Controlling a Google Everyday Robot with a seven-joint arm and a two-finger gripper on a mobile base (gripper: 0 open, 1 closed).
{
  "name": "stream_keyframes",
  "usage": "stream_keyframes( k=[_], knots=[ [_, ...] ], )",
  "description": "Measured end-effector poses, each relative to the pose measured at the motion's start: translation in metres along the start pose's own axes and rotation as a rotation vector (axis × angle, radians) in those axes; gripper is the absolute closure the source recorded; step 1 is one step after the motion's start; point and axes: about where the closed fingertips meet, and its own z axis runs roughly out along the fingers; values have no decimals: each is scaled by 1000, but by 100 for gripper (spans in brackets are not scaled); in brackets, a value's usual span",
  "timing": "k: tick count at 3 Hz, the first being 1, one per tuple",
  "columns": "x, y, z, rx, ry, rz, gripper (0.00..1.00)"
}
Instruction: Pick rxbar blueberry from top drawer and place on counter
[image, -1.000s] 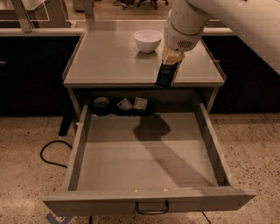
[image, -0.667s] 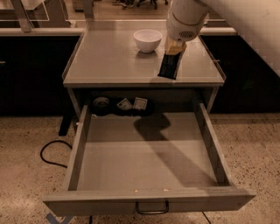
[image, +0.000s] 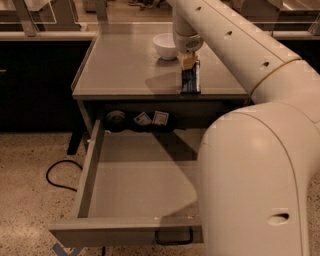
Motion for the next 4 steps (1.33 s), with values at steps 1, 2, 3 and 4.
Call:
stream_keyframes(
  k=[1, 2, 3, 4],
  knots=[
    [1, -1, 1, 1, 2, 3, 100],
    [1, -1, 1, 1, 2, 3, 81],
    [1, -1, 1, 1, 2, 3, 59],
    [1, -1, 1, 1, 2, 3, 35]
  ],
)
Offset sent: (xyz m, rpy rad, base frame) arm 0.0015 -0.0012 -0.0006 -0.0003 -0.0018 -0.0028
